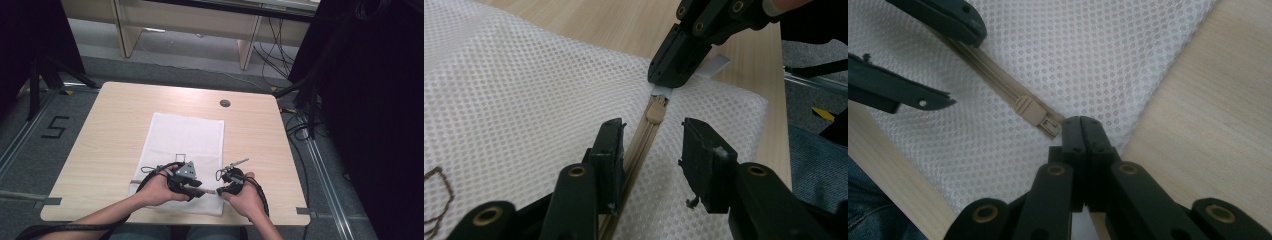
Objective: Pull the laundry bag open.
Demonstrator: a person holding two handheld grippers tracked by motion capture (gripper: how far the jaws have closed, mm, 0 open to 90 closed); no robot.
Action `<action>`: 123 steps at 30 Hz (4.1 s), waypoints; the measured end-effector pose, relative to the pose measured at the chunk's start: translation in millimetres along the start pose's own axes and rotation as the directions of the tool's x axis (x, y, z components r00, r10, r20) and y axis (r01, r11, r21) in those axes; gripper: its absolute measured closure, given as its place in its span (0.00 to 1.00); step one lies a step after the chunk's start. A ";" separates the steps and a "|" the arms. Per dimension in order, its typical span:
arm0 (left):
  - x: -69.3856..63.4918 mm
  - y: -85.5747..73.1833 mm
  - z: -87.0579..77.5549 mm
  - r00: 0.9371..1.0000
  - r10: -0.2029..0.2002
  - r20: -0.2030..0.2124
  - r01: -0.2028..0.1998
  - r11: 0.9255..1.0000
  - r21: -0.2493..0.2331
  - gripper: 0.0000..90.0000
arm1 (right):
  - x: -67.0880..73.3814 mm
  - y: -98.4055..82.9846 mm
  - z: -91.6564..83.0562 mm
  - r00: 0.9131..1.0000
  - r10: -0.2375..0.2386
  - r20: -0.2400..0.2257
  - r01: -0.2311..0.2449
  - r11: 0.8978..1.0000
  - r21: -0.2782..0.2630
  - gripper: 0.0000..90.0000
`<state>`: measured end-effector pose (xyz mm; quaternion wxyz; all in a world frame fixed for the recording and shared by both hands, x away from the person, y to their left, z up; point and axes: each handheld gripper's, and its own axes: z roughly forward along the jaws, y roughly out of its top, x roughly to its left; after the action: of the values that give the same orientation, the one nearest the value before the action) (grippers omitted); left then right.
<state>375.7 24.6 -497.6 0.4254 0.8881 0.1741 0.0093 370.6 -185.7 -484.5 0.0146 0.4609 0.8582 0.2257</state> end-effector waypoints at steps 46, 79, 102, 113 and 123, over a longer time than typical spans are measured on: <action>-2.1 17.0 37.9 0.998 -0.024 0.050 0.022 0.999 0.045 0.87 | 0.6 -0.2 0.1 1.000 0.003 0.000 -0.003 1.000 -0.001 1.00; 0.1 25.0 34.6 0.994 -0.105 0.041 0.099 0.989 0.113 0.97 | 3.5 1.4 0.1 1.000 -0.026 0.005 0.026 0.999 0.021 1.00; 2.8 26.9 24.1 0.992 -0.123 0.039 0.118 0.985 0.122 0.97 | 5.1 1.3 0.0 0.999 -0.044 0.014 0.044 0.999 0.029 1.00; 4.6 20.5 18.8 0.988 -0.142 0.059 0.136 0.986 0.094 0.97 | 4.3 1.9 1.1 0.997 -0.078 0.009 0.077 0.997 0.018 1.00; 3.9 18.1 13.0 0.990 -0.130 0.059 0.124 0.988 0.091 0.97 | 5.4 1.6 1.2 0.997 -0.080 0.010 0.079 0.997 0.019 1.00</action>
<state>386.9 5.7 -492.7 0.3912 0.8928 0.2168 -0.0541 369.1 -180.2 -483.9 0.0241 0.4277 0.8778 0.2145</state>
